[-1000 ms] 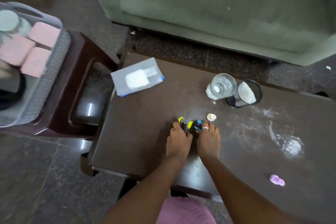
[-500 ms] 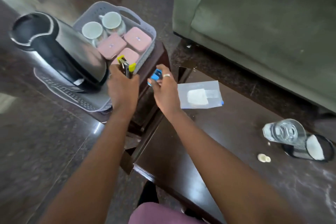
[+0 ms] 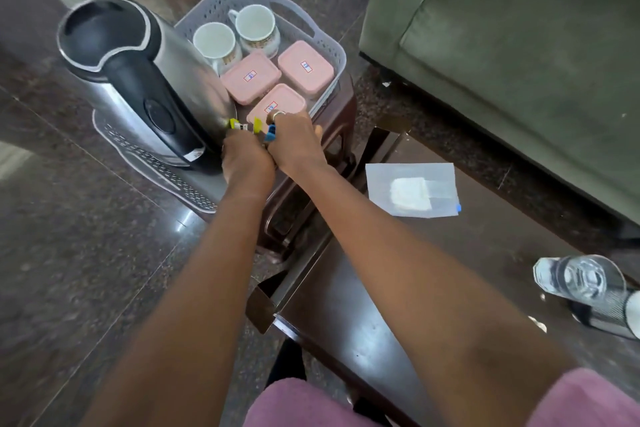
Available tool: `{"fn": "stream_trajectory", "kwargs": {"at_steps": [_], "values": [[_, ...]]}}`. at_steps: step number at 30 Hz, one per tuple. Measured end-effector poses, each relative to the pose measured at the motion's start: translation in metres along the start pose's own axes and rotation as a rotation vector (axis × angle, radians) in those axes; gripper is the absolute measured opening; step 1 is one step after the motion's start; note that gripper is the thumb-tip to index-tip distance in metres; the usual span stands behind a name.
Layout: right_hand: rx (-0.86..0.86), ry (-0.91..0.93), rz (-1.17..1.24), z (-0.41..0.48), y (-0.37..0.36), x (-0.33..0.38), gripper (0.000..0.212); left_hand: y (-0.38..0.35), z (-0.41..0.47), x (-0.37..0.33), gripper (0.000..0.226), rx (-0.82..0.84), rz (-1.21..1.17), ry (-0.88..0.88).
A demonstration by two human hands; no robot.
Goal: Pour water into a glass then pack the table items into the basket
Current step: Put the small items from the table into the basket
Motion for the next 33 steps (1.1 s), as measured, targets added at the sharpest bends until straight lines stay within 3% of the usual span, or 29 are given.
{"fn": "stream_trajectory", "kwargs": {"at_steps": [7, 12, 16, 19, 21, 24, 29, 33], "values": [[0.069, 0.037, -0.014, 0.002, -0.007, 0.0, 0.023, 0.003, -0.006, 0.0, 0.028, 0.047, 0.183, -0.025], [-0.197, 0.12, 0.132, -0.027, 0.0, -0.023, 0.019, -0.001, -0.033, -0.017, 0.031, -0.08, 0.202, -0.107], [-0.404, 0.008, 0.32, -0.072, 0.002, -0.065, 0.019, -0.038, -0.07, -0.042, 0.048, -0.164, 0.163, -0.451], [-0.424, -0.176, 0.782, -0.114, -0.014, -0.115, 0.023, -0.092, -0.098, -0.044, 0.047, -0.071, 0.108, -0.579], [-0.48, -0.336, 0.958, -0.152, -0.026, -0.155, 0.028, -0.139, -0.122, -0.043, 0.041, 0.031, 0.153, -0.636], [-0.644, -0.512, 0.968, -0.217, -0.048, -0.222, 0.031, -0.213, -0.167, -0.043, 0.039, 0.223, 0.256, -0.702], [-0.751, -0.773, 0.94, -0.303, -0.073, -0.286, 0.03, -0.305, -0.218, -0.032, 0.042, 0.489, 0.368, -0.75], [-0.846, -0.961, 0.713, -0.38, -0.079, -0.334, 0.022, -0.368, -0.269, -0.033, 0.042, 0.619, 0.464, -0.811]]}}
Point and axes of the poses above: each hand's wrist, its own z-axis towards the middle knuckle, its own y-axis out of the back of the hand, x = y × z, the point moved 5 cm from there along z, towards the middle knuckle, and after that the axes turned 15 degrees about x, right-handed, at the moved point
